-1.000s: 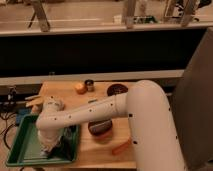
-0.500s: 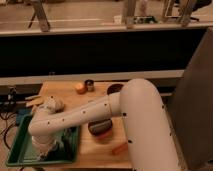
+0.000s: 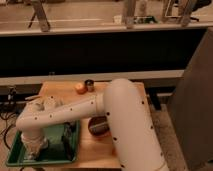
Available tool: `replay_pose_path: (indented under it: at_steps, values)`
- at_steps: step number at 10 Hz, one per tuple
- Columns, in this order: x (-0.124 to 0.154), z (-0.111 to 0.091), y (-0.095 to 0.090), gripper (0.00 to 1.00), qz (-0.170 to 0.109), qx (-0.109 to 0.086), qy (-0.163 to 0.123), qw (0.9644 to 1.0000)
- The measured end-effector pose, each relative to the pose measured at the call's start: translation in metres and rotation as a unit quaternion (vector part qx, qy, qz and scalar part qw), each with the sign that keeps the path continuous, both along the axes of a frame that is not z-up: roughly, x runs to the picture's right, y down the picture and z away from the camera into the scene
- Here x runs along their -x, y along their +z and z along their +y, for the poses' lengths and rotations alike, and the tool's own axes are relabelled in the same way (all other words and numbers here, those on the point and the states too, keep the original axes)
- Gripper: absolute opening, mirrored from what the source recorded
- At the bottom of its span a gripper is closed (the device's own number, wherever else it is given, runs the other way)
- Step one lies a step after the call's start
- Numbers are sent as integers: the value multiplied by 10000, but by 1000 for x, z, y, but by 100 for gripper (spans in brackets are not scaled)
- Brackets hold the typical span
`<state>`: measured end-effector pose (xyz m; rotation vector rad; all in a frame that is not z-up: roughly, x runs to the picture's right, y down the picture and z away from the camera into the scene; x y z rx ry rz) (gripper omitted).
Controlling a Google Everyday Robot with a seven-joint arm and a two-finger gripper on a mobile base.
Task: Wipe tray with towel
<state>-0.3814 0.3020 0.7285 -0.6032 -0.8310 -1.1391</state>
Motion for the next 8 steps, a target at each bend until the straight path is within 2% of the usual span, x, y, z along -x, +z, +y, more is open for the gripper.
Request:
replay_pose_path:
  at_steps: [2,3,5,8]
  values:
    - [32,-4,5,0,-245,-39,-353,9991]
    - [42,-7,7,0,-247,-84,-416,9988]
    - [42,-16,11,0,-155,-200,-479,9985]
    - [32,-45,24,0,-134,-411,-469,9980]
